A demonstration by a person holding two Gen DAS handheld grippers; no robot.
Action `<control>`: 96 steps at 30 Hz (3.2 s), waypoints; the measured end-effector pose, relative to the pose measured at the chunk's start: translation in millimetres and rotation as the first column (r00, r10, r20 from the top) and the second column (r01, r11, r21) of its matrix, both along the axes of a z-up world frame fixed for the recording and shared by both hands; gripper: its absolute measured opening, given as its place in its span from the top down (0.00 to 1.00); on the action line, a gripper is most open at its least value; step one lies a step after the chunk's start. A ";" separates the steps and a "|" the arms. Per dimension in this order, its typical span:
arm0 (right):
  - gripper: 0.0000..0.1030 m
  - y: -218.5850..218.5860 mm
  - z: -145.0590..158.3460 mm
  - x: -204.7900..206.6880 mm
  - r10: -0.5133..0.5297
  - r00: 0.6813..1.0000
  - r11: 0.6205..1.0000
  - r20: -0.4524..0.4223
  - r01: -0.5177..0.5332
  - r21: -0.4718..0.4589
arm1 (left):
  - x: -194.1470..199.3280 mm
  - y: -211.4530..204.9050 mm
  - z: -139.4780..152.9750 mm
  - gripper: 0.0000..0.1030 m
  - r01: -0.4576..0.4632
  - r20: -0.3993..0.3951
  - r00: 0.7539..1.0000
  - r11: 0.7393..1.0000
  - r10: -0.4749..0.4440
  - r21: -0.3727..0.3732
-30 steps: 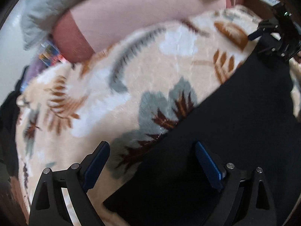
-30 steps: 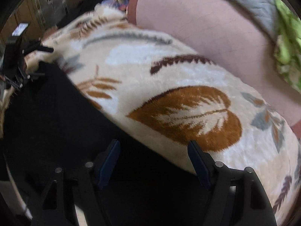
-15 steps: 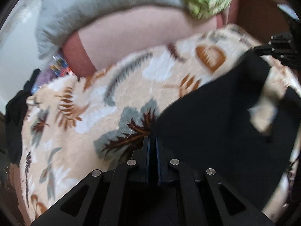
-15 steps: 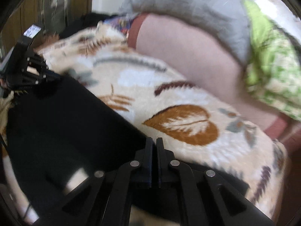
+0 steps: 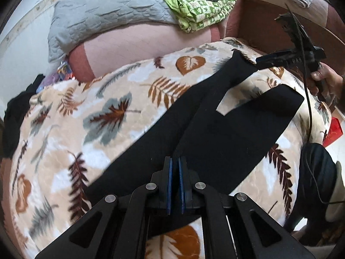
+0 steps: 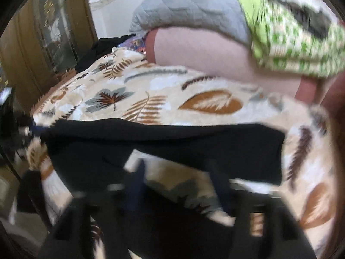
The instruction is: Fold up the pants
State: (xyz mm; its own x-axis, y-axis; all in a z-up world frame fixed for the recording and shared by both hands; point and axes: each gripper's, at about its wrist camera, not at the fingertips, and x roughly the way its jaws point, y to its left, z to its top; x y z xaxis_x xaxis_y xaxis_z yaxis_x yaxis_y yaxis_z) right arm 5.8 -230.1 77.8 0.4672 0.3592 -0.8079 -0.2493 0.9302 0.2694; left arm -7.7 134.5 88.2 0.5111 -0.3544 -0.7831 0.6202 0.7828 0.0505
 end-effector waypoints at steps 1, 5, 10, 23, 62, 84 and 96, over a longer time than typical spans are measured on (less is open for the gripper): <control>0.36 -2.4 -4.2 3.6 -0.034 0.999 0.999 -0.028 0.035 0.038 | -0.6 0.6 -3.2 0.95 -0.005 -0.008 1.000 1.000 0.005 -0.008; 0.34 -26.2 -27.0 16.1 -0.236 0.966 0.955 -0.108 0.252 0.159 | 0.1 6.9 -12.7 0.95 -0.014 -0.020 1.000 0.999 0.013 -0.030; 0.39 -70.1 -74.8 42.8 -0.442 0.849 0.768 -0.289 0.525 0.366 | 2.6 9.7 -19.1 0.95 -0.021 -0.027 0.999 0.999 0.020 -0.026; 0.96 -70.8 -53.0 -108.4 -0.454 0.866 0.781 -0.209 0.500 0.373 | -41.4 32.1 -36.1 0.95 -0.070 -0.113 0.991 0.997 0.066 -0.030; 0.85 -133.0 -76.0 -178.2 -0.611 0.756 0.723 -0.237 0.654 0.224 | -20.5 34.5 -26.6 0.31 -0.441 -0.229 0.890 0.874 0.395 -0.204; 0.44 -7.4 2.2 -146.4 -0.413 0.906 0.907 0.099 0.398 0.141 | -52.9 -16.2 -6.9 0.22 -0.502 -0.052 0.864 0.848 0.501 -0.172; 0.40 70.3 -14.0 -101.5 -0.232 0.972 0.965 0.049 0.223 0.138 | -52.0 12.1 -10.4 0.22 -0.538 -0.083 0.843 0.827 0.532 -0.162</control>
